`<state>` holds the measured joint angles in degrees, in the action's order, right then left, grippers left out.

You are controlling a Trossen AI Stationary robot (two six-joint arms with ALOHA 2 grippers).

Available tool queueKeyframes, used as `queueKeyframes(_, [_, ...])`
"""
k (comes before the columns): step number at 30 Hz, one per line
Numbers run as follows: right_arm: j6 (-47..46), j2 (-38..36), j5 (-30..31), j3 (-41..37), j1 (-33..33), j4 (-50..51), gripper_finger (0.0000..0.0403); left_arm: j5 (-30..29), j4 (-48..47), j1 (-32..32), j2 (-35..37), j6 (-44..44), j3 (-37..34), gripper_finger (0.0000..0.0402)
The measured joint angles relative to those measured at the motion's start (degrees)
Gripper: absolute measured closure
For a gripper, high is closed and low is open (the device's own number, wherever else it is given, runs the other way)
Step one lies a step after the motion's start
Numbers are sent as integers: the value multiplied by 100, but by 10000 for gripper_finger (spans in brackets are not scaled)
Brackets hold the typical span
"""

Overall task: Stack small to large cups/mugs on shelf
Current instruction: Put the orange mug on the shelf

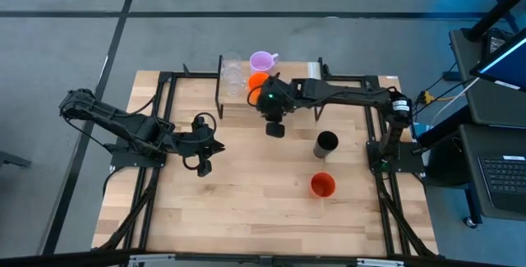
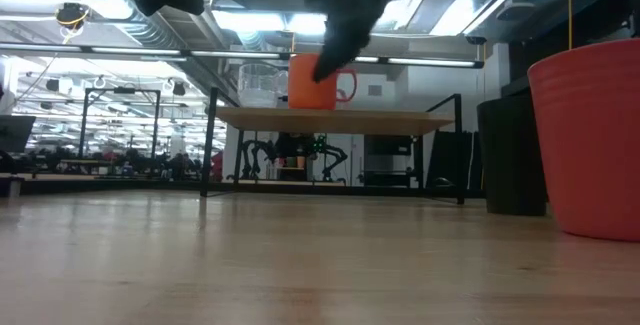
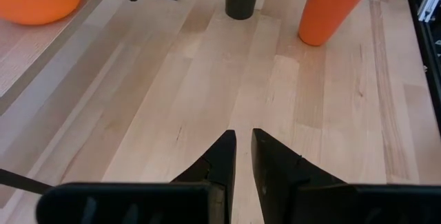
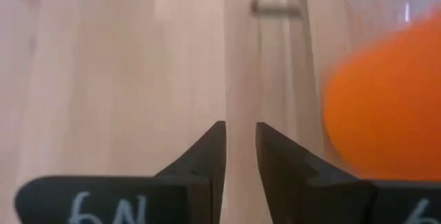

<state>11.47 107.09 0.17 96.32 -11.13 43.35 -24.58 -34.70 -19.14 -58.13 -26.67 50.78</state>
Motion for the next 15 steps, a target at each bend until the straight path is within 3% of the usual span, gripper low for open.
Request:
queueKeyframes(5, [-28,-2,50,-115,117,-1107,321,0,2,0,0,4,0,360])
queueKeyframes(9, [78,-2,644,-297,133,-1645,321,0,1,0,0,4,0,360])
queueKeyframes(15, [123,0,925,-410,76,-1764,321,0,2,0,0,6,0,360])
